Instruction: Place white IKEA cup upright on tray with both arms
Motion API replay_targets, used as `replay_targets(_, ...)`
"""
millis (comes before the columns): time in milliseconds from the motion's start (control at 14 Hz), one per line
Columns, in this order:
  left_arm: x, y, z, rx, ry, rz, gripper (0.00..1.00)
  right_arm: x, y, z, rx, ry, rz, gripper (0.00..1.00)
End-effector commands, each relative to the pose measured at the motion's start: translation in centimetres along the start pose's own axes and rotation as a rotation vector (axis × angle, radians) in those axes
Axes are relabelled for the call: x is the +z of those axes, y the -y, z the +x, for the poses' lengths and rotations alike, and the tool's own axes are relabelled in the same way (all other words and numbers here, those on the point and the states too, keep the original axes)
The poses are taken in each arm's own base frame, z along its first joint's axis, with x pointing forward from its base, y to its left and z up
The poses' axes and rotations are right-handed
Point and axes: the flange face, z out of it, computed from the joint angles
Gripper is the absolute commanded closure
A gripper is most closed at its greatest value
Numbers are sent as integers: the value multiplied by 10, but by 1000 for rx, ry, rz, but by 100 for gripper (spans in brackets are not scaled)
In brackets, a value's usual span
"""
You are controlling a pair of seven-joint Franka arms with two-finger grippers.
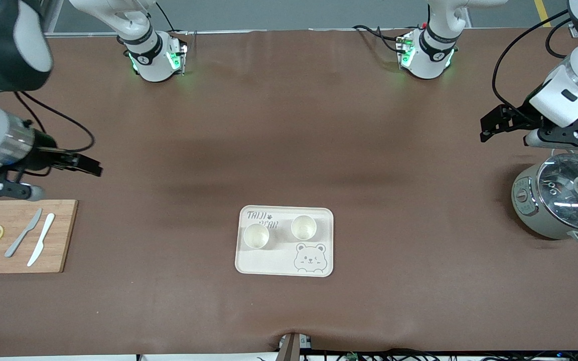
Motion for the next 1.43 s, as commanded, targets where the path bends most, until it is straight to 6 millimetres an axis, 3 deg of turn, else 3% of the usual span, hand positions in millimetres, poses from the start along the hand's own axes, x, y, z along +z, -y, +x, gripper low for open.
replay_targets(0, 1, 1, -3, 21, 8, -9, 0, 19, -40, -7, -22, -33, 12, 0)
replay_targets(214, -2, 3, -3, 67, 2, -6, 0, 52, -42, -11, -38, -90, -16, 0)
replay_targets(1357, 2, 3, -1, 76, 10, 14, 0, 57, -27, -11, -75, -89, -40, 0)
